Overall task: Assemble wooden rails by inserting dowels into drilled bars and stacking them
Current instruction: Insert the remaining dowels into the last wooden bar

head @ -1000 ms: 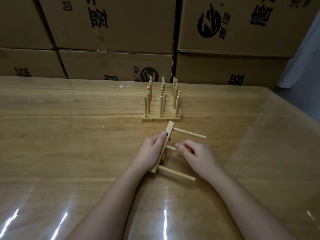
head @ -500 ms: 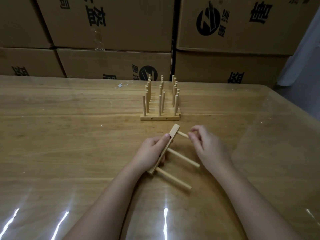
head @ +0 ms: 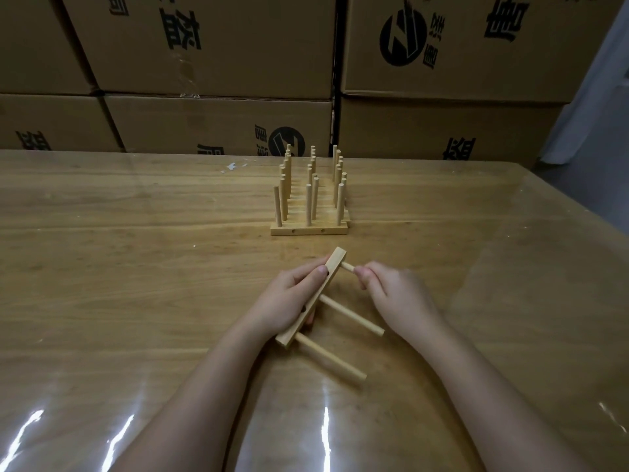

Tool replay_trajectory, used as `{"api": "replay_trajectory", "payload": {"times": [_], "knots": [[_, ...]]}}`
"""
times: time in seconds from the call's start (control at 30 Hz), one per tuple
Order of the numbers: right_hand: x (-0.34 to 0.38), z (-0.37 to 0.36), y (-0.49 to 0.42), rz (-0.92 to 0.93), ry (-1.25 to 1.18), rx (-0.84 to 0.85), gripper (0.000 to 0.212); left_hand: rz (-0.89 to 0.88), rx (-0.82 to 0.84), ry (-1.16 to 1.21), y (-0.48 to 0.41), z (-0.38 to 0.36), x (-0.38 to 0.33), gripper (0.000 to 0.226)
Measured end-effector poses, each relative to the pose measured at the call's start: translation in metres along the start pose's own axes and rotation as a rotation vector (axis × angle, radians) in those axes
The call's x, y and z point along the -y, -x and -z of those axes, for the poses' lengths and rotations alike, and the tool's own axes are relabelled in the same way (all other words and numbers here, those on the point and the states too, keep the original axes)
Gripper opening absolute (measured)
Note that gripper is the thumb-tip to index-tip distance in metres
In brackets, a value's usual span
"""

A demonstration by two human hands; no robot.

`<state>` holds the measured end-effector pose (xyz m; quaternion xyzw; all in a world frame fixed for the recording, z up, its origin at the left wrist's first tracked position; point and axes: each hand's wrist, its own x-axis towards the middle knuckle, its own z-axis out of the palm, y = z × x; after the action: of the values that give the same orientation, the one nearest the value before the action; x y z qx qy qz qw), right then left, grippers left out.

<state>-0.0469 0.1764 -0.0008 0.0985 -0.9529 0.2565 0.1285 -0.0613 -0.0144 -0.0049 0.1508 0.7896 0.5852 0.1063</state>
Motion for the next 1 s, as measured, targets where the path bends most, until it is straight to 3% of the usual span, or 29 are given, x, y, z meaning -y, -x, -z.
{"api": "replay_trajectory", "payload": {"times": [0.3,0.73,0.93,1.0], "knots": [[0.0016,-0.0003,-0.0002,-0.168,-0.312,0.08,0.041,0.039,-0.016,-0.05,0.0029,-0.0024,-0.0009,0.041],[-0.0034,-0.0034,-0.0011,-0.303,-0.594,0.165,0.041,-0.095,-0.004,-0.153,0.003,-0.0047,-0.0028,0.033],[0.0033,-0.0063,-0.0048,-0.265,-0.592,0.043,0.033,-0.051,-0.095,-0.018,-0.0004,-0.0061,-0.0008,0.031],[0.0022,-0.002,-0.0084,-0.31,-0.682,-0.088,0.046,-0.034,-0.12,0.032,-0.0014,-0.0026,0.0009,0.027]]}}
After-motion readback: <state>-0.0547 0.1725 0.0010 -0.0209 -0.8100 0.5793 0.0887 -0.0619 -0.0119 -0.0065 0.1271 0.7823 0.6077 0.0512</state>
